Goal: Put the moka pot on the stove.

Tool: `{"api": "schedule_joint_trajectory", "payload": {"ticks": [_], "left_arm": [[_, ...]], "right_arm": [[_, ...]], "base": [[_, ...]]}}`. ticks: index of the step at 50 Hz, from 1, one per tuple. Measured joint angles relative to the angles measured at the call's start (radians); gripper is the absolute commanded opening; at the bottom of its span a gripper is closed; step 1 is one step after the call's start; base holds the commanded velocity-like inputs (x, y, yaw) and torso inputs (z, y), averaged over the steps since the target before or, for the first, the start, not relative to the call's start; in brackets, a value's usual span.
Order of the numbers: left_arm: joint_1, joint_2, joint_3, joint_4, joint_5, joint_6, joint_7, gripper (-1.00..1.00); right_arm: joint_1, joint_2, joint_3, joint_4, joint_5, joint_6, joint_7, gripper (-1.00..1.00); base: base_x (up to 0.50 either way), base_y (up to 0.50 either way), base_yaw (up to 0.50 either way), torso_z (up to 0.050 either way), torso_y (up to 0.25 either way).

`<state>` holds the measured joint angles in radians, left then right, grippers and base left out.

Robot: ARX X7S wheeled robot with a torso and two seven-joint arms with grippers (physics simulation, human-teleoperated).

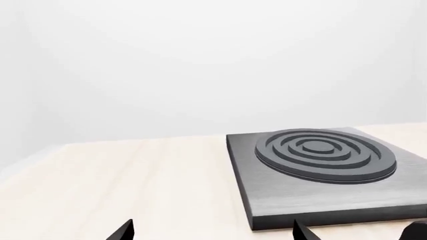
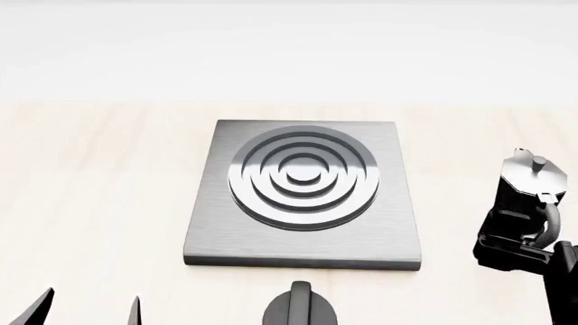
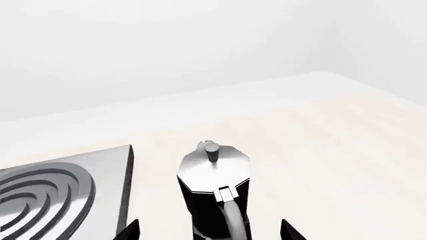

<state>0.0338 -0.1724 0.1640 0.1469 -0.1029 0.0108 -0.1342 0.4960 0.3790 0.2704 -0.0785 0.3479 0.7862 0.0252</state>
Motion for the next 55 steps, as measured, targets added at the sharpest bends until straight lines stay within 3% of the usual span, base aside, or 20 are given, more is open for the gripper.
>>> {"api": "schedule_joint_trajectory", "payload": {"ticks": [55], "left_arm": [[-0.036,-0.031,0.026,0.004,-0.023,-0.025,-0.036,1.0]], "right_arm": [[0.192,0.0,-0.083,0.658,-0.086,-0.314,-0.081,1.0]], "base": [[0.0,0.0,0.0,0.0,0.0]]}}
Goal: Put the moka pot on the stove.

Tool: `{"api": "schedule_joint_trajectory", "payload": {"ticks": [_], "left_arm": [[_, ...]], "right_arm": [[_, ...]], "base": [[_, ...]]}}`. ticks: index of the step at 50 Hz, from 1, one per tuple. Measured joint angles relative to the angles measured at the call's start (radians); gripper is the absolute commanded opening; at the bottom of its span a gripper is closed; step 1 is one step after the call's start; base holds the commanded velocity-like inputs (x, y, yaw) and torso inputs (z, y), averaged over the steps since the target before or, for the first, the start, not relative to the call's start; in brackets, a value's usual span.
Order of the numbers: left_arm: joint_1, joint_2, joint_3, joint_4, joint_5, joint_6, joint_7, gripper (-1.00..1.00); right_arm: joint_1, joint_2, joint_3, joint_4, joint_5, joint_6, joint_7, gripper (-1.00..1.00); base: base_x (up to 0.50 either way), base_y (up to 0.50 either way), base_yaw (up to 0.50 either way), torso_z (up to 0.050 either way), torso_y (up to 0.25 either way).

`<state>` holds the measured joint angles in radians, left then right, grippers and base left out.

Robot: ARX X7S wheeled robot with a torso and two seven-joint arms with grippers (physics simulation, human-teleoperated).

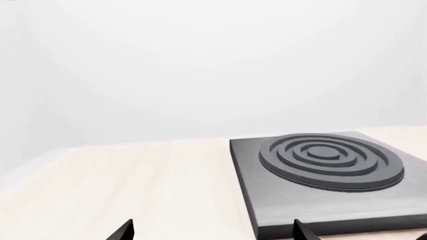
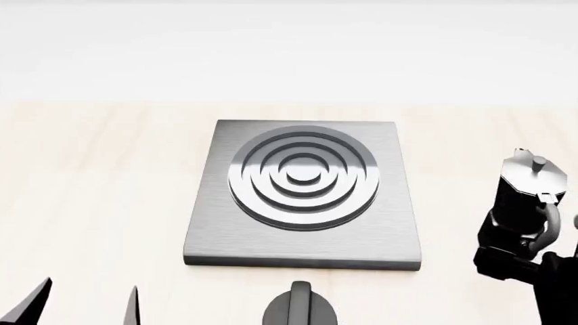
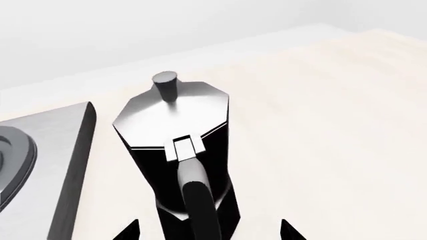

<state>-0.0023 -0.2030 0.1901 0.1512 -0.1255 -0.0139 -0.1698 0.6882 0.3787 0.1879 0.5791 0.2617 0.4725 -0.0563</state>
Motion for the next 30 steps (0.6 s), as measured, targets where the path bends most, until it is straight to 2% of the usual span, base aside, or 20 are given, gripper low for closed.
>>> {"api": "schedule_joint_trajectory", "payload": {"ticks": [13,27,28,30], "left_arm": [[-0.012,-0.004,0.005,-0.006,-0.003,-0.002,-0.009,1.0],[-0.018,-0.011,0.01,-0.008,-0.007,-0.003,-0.016,1.0],[-0.019,-0.011,0.011,-0.007,-0.008,-0.003,-0.017,1.0],[-0.019,-0.012,0.011,-0.007,-0.008,-0.003,-0.018,1.0]], "right_arm": [[0.094,-0.008,-0.032,0.153,-0.025,-0.075,-0.024,1.0],[0.135,-0.01,-0.048,0.223,-0.04,-0.113,-0.028,1.0],[0.135,-0.009,-0.048,0.224,-0.041,-0.114,-0.028,-1.0],[0.137,-0.009,-0.049,0.228,-0.041,-0.116,-0.026,-1.0]], "base": [[0.0,0.0,0.0,0.0,0.0],[0.0,0.0,0.0,0.0,0.0],[0.0,0.0,0.0,0.0,0.0],[0.0,0.0,0.0,0.0,0.0]]}}
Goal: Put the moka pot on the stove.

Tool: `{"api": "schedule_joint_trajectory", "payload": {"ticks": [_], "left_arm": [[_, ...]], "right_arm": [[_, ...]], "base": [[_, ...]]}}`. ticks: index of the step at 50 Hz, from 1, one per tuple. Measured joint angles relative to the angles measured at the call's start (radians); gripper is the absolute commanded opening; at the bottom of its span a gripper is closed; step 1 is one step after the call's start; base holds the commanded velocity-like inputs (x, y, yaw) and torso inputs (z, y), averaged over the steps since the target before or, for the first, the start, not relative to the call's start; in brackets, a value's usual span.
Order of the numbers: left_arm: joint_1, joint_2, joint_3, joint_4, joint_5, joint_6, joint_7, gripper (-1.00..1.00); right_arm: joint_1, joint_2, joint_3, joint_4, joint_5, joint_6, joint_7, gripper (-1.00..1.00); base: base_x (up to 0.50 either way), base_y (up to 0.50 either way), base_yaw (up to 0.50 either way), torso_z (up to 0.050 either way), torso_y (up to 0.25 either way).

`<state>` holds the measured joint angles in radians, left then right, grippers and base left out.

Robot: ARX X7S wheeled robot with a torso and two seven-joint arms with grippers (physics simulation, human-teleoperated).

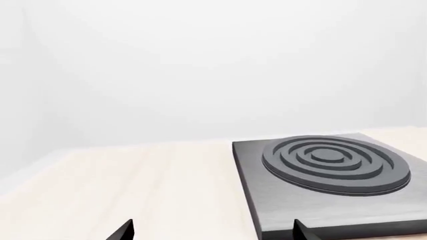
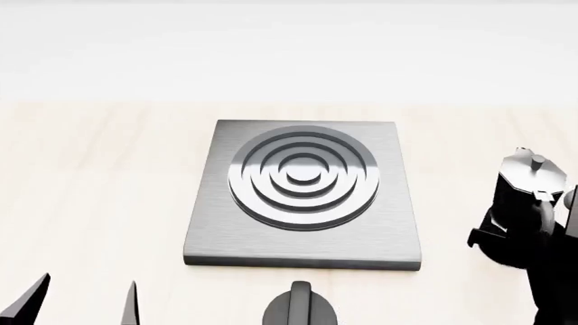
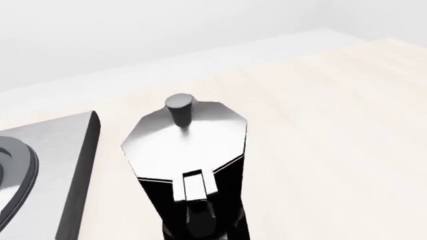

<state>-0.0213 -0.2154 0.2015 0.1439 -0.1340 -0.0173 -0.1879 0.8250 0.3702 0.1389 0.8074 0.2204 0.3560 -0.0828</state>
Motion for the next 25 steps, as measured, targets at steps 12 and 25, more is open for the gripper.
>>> {"api": "schedule_joint_trajectory", "payload": {"ticks": [12,25], "left_arm": [[0.0,-0.008,0.004,0.004,-0.006,0.0,-0.008,1.0],[-0.002,-0.015,0.007,0.004,-0.015,0.001,-0.014,1.0]], "right_arm": [[0.001,-0.001,-0.007,0.006,0.005,-0.008,0.004,-1.0],[-0.016,-0.014,-0.019,-0.106,-0.036,-0.016,0.097,-1.0]], "base": [[0.0,0.0,0.0,0.0,0.0],[0.0,0.0,0.0,0.0,0.0]]}}
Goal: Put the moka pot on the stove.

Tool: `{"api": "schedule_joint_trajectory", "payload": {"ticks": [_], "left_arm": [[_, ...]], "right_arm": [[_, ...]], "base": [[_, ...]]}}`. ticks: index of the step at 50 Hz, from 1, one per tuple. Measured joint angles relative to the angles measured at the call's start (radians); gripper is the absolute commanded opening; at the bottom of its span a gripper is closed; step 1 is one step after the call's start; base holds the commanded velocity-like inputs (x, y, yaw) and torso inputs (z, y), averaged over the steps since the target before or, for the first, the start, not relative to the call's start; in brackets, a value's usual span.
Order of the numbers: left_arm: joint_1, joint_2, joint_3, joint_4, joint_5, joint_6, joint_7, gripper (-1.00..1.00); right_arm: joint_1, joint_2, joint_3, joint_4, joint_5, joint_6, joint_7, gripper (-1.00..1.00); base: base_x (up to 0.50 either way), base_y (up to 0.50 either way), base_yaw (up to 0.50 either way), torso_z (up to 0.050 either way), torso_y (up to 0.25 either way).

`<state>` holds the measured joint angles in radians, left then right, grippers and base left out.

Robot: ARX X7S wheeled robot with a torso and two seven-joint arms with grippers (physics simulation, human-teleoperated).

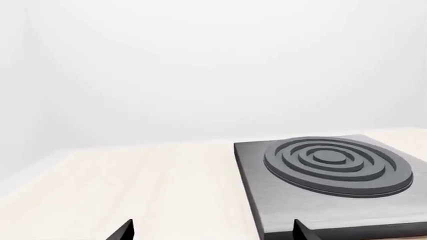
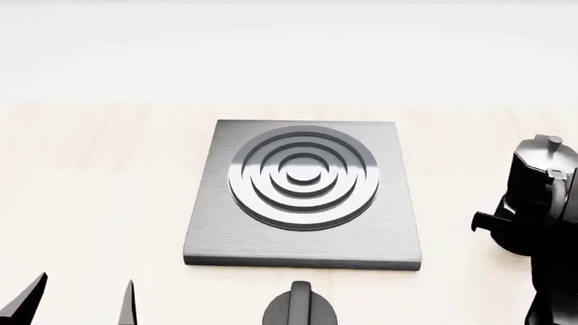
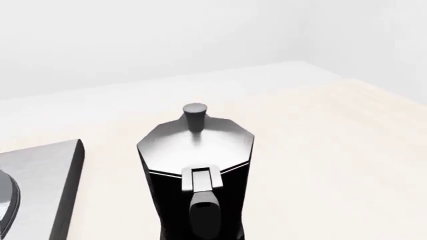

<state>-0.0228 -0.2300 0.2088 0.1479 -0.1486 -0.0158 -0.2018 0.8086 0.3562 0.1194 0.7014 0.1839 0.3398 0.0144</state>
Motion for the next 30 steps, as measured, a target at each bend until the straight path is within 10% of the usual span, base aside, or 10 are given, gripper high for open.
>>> {"api": "schedule_joint_trajectory", "payload": {"ticks": [30], "left_arm": [[-0.002,-0.018,0.006,0.014,-0.019,-0.002,-0.015,1.0]], "right_arm": [[0.247,-0.098,-0.119,0.263,-0.079,-0.247,0.001,-1.0]], "base": [[0.0,0.0,0.0,0.0,0.001]]}}
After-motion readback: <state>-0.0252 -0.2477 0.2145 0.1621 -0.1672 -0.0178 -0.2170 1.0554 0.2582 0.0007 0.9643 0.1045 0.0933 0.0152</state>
